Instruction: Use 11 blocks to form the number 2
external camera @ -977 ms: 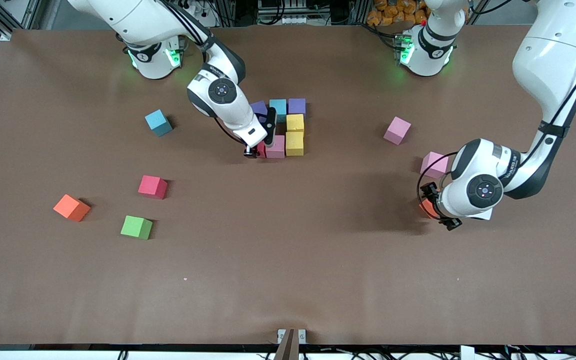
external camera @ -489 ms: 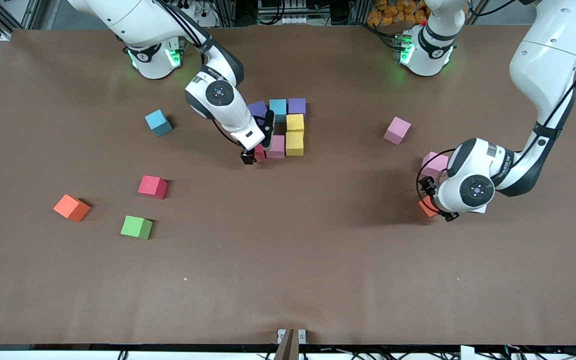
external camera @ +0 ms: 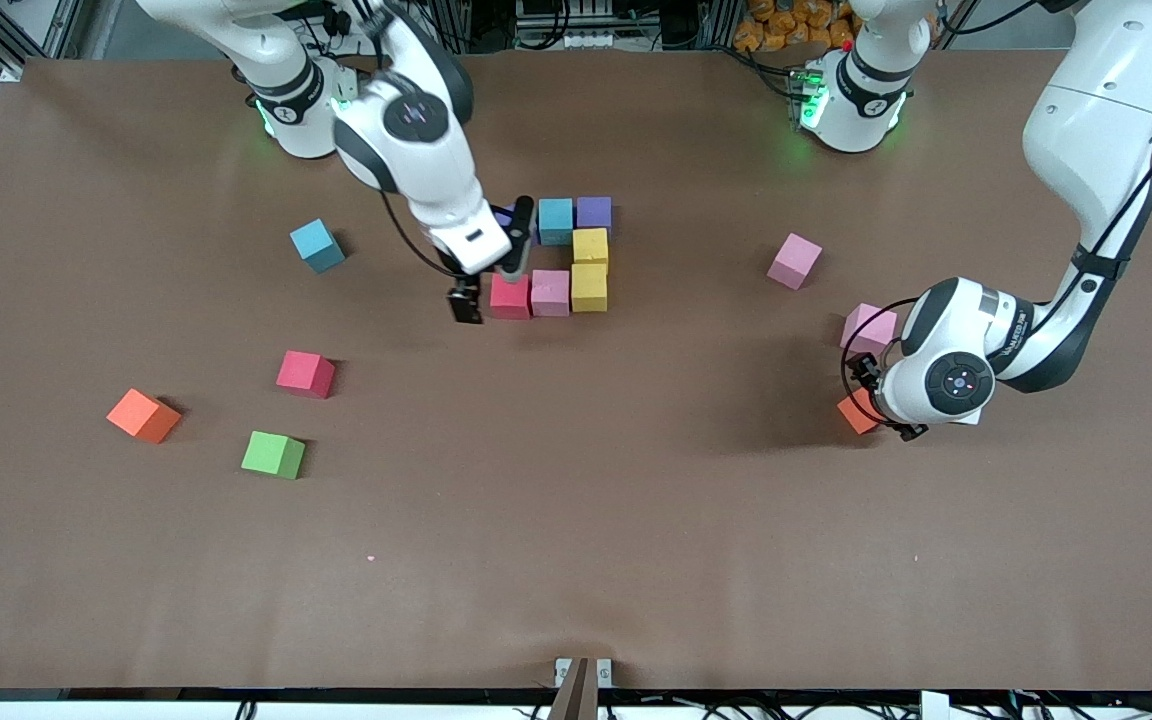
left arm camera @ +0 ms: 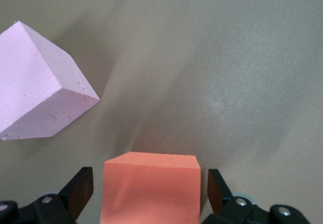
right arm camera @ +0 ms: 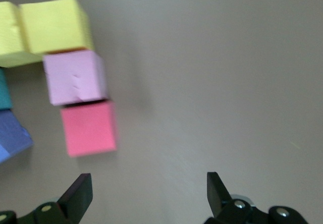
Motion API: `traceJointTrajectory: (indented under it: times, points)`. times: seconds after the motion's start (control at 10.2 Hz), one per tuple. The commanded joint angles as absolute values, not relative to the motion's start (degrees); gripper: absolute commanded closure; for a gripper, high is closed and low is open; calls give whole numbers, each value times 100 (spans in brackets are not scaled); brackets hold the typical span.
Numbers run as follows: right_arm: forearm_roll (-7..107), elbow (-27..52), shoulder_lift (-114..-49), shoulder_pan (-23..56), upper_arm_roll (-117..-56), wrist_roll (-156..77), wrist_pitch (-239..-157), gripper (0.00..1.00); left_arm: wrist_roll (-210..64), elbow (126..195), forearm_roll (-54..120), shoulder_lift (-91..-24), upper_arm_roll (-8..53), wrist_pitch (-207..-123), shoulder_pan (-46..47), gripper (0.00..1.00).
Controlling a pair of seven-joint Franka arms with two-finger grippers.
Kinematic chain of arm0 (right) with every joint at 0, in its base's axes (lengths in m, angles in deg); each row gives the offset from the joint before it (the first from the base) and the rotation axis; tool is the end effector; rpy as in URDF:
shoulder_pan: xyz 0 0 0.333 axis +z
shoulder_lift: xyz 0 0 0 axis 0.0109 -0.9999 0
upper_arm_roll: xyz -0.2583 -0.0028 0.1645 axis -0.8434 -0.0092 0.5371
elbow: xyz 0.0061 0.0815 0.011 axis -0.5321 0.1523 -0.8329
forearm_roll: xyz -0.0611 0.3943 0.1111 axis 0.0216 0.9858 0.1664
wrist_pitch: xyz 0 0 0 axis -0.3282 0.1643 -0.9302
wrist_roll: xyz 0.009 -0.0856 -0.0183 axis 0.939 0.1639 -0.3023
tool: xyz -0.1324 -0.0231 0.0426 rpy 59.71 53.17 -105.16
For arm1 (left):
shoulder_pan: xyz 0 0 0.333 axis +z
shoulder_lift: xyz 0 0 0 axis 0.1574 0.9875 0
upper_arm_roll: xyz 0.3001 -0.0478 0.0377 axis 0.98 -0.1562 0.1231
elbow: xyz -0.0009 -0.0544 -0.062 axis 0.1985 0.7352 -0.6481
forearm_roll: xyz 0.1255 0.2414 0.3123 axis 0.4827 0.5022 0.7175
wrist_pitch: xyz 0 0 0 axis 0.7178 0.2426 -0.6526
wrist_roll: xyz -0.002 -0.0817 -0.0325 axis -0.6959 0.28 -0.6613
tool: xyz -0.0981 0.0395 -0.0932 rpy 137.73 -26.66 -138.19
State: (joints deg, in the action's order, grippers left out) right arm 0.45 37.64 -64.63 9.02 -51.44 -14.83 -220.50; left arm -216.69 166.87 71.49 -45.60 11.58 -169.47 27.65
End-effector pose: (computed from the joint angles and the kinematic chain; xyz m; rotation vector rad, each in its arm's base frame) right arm 0.4577 0.3641 0.3014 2.3842 1.9002 0.2243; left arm 0.6079 -0.0814 0.1310 -1.3640 -2.5336 -0.0634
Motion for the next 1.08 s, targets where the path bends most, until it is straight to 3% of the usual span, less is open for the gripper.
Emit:
traceJointTrajectory:
  times: [0.0, 0.1, 0.2, 0.49, 0.68, 0.98]
  points:
    - [445, 3295, -6157, 274, -5172, -1550, -21745, 0, -21842, 16782, 7340, -4637, 1133, -16915, 2786, 0]
    - [473, 3109, -5990, 176, -5347, -1594, -21735, 0, -21842, 16774, 7367, -4637, 1133, -16924, 2795, 36]
    - [525, 2820, -5980, 88, -5644, -1812, -21605, 0, -21842, 16765, 7402, -4637, 1125, -16942, 2786, 62]
    - [930, 2150, -5979, 139, -6470, -2524, -20796, 0, -21842, 16730, 7411, -4637, 1116, -16959, 2777, 73]
    - [939, 1844, -5971, 140, -6972, -2535, -20734, 0, -21842, 16695, 7411, -4680, 1098, -16968, 2734, 73]
    - [1036, 1271, -5735, 61, -7264, -3398, -19401, 0, -21431, 16415, 7411, -4699, 888, -16968, 2664, 73]
